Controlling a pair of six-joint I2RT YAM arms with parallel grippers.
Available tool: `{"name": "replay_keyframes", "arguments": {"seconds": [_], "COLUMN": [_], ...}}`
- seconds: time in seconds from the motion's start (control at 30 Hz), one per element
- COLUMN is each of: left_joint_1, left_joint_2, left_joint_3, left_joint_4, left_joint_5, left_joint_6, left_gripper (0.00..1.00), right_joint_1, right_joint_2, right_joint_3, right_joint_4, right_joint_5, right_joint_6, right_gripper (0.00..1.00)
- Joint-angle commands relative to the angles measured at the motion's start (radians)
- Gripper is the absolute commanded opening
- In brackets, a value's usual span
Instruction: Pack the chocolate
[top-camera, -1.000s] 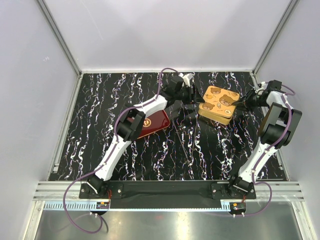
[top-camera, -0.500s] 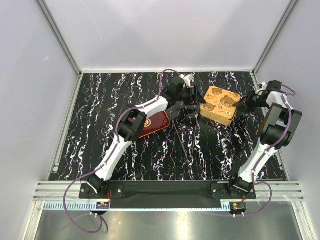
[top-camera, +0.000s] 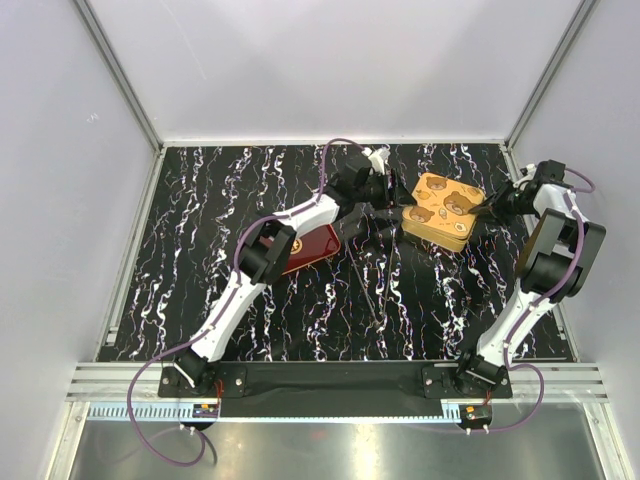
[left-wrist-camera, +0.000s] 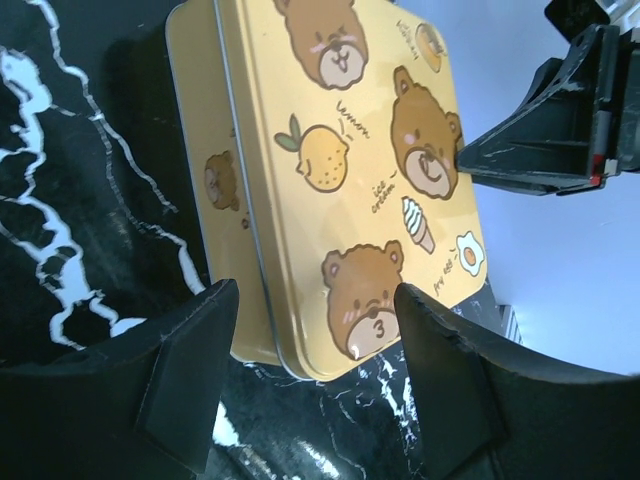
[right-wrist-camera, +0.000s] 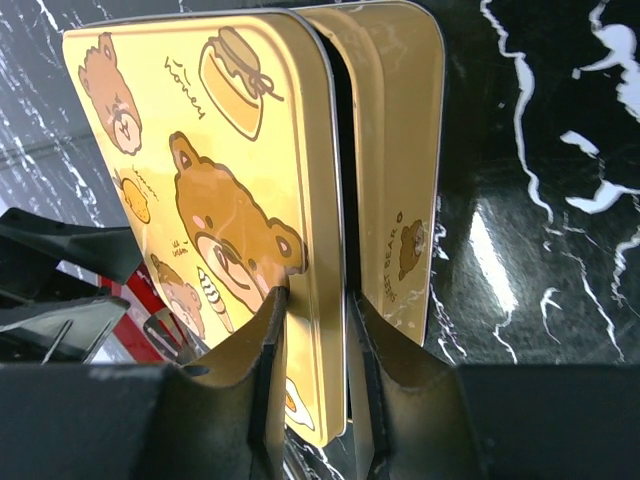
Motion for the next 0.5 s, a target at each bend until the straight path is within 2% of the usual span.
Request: {"name": "replay_keyframes", "arguments": {"seconds": [0.0, 0.13, 0.47], "left_joint_1": [-0.015, -0.019, -0.030], "left_joint_2": [0.009, 0.013, 0.019], "left_joint_3": [0.056, 0.056, 0.061], "left_joint_4": [0.091, 0.088, 0.080], "left_joint_5": [-0.019, -0.030, -0.041], "left_joint_6": [-0.019, -0.022, -0.020], "left_gripper": [0.69, 0.68, 0.68], "right_joint_1": [-0.010, -0.010, -0.011], "right_joint_2": [-0.046, -0.078, -0.135], "right_joint_3": [-0.042, -0.065, -0.114], "right_joint_4": [-0.005, 0.019, 0.031], "right_joint_5": [0.188, 0.205, 0.291], "right_joint_6": [-0.016, 0.003, 0.011], "right_gripper": [0.21, 0.21, 0.29]}}
